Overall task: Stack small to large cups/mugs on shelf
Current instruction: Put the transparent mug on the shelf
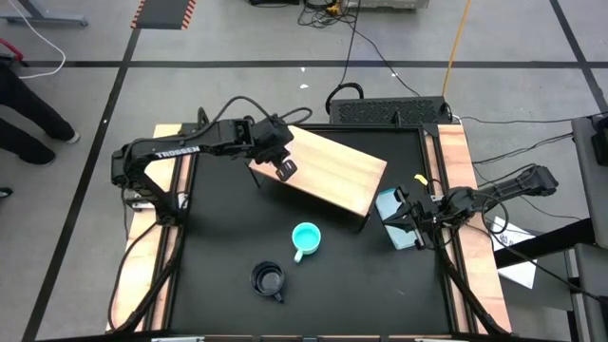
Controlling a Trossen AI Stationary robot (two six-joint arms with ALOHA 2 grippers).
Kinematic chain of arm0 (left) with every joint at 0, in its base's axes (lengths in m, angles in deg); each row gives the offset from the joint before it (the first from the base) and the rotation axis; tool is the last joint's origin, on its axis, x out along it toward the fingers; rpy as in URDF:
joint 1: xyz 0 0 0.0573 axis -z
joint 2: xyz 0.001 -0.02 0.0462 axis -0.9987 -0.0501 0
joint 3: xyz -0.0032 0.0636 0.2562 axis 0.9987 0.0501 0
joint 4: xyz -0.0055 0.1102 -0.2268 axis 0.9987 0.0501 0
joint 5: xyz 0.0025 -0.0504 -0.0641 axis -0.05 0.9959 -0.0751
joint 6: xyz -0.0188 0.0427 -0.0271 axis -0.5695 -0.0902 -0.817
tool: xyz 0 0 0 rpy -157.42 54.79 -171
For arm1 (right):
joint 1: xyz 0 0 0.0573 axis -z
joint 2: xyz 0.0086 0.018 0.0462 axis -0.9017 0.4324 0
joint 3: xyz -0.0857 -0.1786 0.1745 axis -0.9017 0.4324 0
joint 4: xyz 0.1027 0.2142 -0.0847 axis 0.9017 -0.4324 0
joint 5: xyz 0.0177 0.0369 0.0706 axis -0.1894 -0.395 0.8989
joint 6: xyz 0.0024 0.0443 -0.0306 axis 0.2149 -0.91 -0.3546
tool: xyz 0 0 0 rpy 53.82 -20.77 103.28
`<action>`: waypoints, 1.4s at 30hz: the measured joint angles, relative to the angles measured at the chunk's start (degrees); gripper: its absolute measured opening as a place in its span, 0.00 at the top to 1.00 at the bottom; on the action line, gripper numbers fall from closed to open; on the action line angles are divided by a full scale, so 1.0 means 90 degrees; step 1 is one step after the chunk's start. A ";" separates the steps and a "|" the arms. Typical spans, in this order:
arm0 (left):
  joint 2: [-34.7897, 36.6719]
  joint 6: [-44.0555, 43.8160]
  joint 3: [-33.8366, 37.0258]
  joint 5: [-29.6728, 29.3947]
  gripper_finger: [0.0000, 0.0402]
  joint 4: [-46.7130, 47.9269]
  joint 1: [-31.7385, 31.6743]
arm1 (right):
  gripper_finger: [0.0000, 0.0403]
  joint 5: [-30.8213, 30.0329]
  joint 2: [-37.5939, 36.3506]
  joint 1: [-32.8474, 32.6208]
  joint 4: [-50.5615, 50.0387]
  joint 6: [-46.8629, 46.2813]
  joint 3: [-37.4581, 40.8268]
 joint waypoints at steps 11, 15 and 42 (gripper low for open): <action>0.0000 -0.0401 0.0000 0.0000 1.00 0.0007 -0.0002 | 1.00 -0.0002 0.0000 -0.0002 0.0000 0.0000 -0.0001; 0.0000 -0.0468 0.0000 0.0000 1.00 0.0007 -0.0002 | 1.00 -0.0002 0.0000 -0.0002 0.0000 0.0000 0.0000; -0.0012 -0.0511 0.0005 0.0117 0.87 0.0092 -0.0002 | 1.00 -0.0001 0.0000 -0.0002 0.0000 -0.0002 0.0000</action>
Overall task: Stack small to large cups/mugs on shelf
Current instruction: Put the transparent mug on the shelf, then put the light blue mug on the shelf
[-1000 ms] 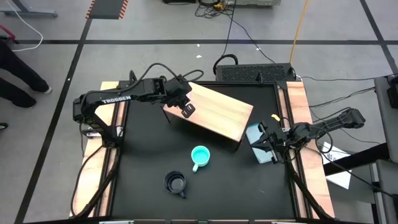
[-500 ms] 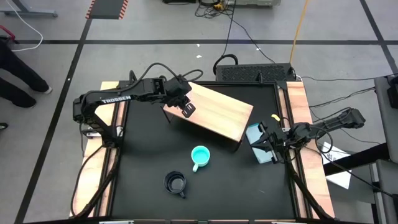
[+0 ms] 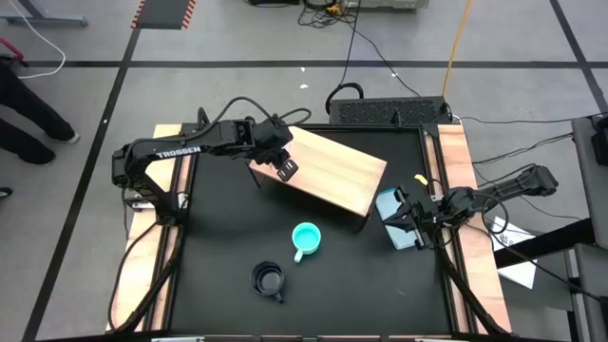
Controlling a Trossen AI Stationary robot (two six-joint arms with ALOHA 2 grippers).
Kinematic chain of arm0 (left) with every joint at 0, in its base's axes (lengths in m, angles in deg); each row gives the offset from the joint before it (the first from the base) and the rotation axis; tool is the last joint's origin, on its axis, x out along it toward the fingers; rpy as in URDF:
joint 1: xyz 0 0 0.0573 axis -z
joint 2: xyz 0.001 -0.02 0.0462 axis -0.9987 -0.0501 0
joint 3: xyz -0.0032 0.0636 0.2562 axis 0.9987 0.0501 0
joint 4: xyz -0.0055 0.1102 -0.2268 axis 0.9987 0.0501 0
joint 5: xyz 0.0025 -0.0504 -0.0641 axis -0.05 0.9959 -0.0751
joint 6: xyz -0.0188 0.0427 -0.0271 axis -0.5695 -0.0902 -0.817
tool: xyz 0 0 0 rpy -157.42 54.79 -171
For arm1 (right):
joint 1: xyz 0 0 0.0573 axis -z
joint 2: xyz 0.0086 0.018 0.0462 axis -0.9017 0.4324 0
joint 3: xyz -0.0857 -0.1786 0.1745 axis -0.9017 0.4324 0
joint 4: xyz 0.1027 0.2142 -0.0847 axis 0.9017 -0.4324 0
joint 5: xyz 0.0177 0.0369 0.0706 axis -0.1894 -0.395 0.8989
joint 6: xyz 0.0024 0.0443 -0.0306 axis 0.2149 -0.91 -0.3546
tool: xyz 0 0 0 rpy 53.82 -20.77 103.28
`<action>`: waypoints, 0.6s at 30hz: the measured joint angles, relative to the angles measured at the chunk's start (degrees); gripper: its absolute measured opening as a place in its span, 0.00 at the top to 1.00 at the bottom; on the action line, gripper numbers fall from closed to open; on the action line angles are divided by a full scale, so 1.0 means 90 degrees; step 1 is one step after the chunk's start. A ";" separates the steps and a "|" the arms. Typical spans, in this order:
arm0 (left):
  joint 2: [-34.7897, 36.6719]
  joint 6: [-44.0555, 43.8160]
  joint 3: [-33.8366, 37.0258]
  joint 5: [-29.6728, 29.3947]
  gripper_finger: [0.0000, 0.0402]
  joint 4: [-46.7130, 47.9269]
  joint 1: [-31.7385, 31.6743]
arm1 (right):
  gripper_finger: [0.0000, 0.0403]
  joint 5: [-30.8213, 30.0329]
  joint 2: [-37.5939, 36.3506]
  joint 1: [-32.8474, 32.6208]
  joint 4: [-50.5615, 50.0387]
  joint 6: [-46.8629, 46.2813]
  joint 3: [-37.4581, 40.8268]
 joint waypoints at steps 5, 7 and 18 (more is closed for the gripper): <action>0.0000 0.0057 0.0000 -0.0003 0.80 -0.0012 0.0000 | 1.00 0.0001 0.0000 0.0000 0.0000 0.0000 0.0000; 0.0000 0.0088 0.0000 -0.0005 0.78 -0.0020 0.0000 | 1.00 0.0001 0.0000 0.0000 0.0000 0.0000 0.0001; 0.0004 0.0221 0.0000 -0.0003 0.64 -0.0068 0.0000 | 1.00 0.0000 0.0000 0.0000 0.0000 0.0000 0.0001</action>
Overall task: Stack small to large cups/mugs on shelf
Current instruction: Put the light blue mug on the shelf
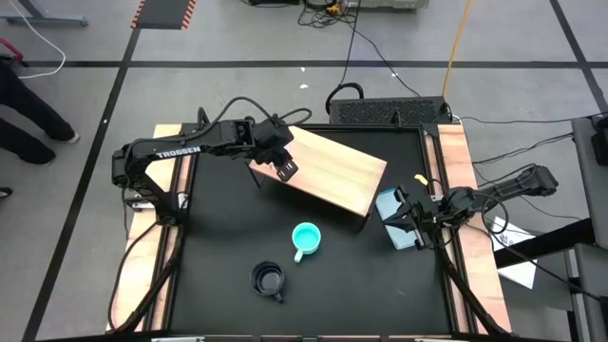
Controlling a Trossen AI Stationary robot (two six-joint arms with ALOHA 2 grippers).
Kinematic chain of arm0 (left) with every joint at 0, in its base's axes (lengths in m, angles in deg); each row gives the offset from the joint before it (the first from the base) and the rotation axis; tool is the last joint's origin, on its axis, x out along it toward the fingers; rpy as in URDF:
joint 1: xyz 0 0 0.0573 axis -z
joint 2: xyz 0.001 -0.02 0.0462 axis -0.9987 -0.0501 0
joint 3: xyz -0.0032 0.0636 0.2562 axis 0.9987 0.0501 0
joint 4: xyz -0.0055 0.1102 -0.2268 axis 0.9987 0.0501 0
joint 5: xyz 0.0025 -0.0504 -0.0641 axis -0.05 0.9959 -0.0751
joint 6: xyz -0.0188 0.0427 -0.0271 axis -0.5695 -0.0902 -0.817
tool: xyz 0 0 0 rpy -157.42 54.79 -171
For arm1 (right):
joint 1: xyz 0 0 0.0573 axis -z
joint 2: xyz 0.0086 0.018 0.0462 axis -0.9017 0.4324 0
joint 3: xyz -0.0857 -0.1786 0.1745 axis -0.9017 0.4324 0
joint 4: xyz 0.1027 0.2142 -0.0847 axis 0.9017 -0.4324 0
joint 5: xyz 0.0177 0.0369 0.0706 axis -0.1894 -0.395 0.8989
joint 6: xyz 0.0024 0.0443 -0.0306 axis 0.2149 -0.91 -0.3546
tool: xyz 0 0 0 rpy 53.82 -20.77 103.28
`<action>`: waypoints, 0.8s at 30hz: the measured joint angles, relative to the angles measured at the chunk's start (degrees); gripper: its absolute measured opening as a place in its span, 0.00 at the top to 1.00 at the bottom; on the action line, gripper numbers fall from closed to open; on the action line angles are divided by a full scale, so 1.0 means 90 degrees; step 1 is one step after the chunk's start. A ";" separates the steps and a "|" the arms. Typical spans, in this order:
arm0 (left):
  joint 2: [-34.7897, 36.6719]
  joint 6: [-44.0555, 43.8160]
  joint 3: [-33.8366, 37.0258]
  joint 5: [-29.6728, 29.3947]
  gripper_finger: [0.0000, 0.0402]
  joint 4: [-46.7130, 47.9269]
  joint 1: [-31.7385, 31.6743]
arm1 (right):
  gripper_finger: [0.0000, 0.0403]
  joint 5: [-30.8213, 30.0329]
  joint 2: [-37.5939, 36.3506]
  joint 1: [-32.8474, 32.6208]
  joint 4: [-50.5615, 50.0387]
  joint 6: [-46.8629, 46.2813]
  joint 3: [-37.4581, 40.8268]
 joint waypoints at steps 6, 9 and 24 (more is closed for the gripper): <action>0.0257 0.0036 -0.0010 0.0002 0.60 -0.0013 0.0000 | 1.00 0.0001 -0.0002 0.0000 0.0000 0.0000 -0.0001; 0.0464 0.0039 -0.0010 -0.0002 0.60 -0.0043 0.0000 | 1.00 0.0001 0.0000 0.0000 0.0000 0.0000 -0.0001; 0.1592 0.1086 -0.0019 0.0148 0.96 0.1194 0.0051 | 1.00 0.0000 -0.0002 0.0000 0.0001 -0.0049 0.0000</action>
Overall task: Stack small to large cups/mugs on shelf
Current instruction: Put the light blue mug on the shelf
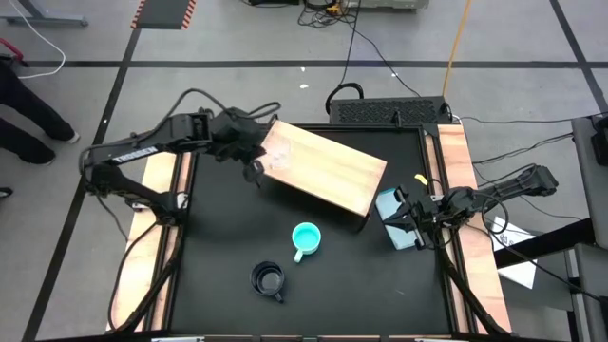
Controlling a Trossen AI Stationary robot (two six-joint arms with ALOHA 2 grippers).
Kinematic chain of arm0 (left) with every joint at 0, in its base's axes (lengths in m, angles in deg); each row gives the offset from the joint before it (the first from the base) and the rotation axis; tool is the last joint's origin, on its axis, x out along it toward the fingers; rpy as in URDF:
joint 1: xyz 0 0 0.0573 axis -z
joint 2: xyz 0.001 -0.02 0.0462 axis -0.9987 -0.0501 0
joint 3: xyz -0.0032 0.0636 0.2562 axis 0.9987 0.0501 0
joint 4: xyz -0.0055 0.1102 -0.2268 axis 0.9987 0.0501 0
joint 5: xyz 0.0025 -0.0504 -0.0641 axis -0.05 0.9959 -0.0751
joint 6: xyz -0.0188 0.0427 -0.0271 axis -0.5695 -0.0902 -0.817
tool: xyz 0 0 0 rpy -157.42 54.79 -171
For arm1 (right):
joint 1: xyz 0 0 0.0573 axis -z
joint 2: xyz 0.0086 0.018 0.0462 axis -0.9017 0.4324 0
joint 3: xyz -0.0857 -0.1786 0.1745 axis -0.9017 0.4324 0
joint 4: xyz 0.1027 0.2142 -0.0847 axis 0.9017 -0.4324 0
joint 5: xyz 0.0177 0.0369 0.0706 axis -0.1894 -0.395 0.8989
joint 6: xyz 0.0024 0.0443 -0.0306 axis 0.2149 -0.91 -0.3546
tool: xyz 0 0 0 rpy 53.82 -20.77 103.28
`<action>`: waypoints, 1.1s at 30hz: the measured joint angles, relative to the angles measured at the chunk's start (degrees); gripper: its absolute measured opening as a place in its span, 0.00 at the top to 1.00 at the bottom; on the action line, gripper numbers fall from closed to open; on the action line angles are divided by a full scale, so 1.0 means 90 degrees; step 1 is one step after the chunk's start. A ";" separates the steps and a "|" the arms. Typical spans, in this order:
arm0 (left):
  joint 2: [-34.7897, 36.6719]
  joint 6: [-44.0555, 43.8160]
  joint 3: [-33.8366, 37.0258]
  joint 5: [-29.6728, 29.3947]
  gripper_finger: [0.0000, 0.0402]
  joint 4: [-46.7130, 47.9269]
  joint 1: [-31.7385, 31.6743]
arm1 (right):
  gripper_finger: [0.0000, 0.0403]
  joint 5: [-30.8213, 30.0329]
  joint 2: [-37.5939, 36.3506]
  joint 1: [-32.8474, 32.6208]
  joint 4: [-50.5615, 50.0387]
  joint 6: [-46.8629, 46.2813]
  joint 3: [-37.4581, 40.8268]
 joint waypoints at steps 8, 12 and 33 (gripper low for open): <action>0.0529 -0.0052 0.0000 -0.1053 0.99 0.0127 0.0351 | 1.00 0.0001 0.0000 0.0000 0.0001 0.0000 -0.0002; 0.0927 -0.0171 0.0095 -0.1478 1.00 0.0117 0.0758 | 1.00 0.0001 0.0000 0.0000 0.0001 0.0000 0.0000; 0.3490 -0.1312 0.4485 -0.2598 1.00 -0.3270 0.2888 | 1.00 0.0001 0.0002 0.0000 -0.0001 0.0046 0.0000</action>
